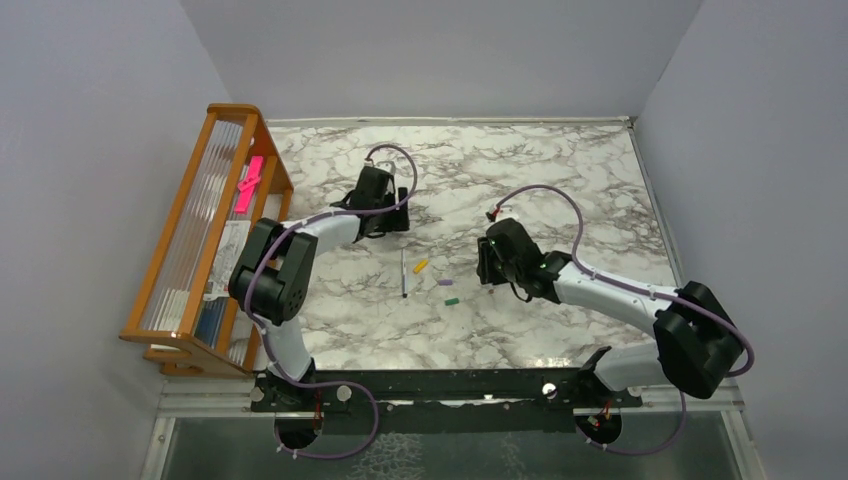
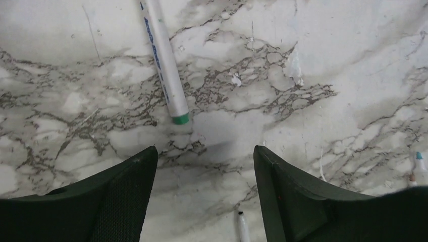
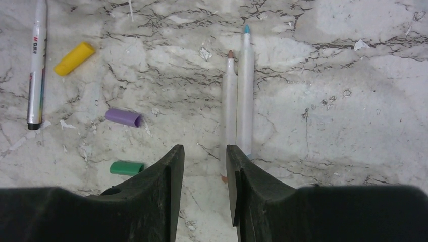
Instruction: Insert the pens into the pen caps
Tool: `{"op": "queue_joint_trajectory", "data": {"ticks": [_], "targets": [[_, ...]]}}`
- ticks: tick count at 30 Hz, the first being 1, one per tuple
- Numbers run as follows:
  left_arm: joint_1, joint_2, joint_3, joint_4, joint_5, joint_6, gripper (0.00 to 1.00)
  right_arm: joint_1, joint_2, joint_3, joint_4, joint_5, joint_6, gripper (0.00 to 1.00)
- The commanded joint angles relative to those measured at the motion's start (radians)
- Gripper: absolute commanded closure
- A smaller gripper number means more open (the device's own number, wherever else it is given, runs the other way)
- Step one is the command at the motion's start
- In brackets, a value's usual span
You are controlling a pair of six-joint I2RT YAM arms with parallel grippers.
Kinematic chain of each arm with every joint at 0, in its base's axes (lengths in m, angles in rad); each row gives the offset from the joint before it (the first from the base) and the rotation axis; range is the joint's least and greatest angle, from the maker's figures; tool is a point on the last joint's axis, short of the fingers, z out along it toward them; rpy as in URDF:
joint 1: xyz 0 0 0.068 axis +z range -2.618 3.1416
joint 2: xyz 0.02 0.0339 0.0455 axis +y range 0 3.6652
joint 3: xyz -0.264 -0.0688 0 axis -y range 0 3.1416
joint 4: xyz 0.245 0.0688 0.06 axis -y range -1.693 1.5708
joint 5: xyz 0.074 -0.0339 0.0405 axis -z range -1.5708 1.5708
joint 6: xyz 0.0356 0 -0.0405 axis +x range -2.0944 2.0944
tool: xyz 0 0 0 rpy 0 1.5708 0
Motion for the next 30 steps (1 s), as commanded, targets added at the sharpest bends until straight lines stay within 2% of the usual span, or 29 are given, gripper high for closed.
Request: {"op": "queue_joint_trajectory", "data": {"ticks": [1, 9, 15, 17, 21, 23, 26, 28, 30], "targets": [[-0.002, -0.164, -0.061, 0.031, 0.04, -0.083, 0.3, -0.003, 0.038, -0.014, 0.015, -0.016, -0.02, 0.64], [-0.004, -0.293, -0.104, 0.064, 0.117, -0.116, 0.32, -0.003, 0.158, -0.01, 0.053, -0.009, -0.012, 0.61], [-0.004, -0.379, -0.172, 0.172, 0.186, -0.179, 0.31, -0.003, 0.226, 0.01, 0.059, -0.005, -0.011, 0.61], [-0.004, -0.399, -0.185, 0.187, 0.19, -0.186, 0.28, -0.003, 0.235, 0.014, 0.059, -0.005, -0.012, 0.67], [-0.005, -0.425, -0.206, 0.208, 0.188, -0.187, 0.28, -0.004, 0.24, 0.023, 0.042, 0.019, -0.002, 0.98], [-0.005, -0.434, -0.219, 0.234, 0.208, -0.192, 0.28, -0.003, 0.221, 0.022, 0.04, 0.029, 0.003, 0.99], [-0.004, -0.452, -0.258, 0.338, 0.312, -0.24, 0.26, -0.003, 0.141, 0.009, 0.054, 0.017, 0.017, 0.99], [-0.006, -0.462, -0.298, 0.467, 0.401, -0.303, 0.19, -0.003, 0.029, -0.018, 0.093, -0.008, 0.024, 0.99], [-0.01, -0.475, -0.349, 0.63, 0.483, -0.375, 0.17, -0.003, -0.107, -0.055, 0.164, -0.042, 0.026, 0.99]]}}
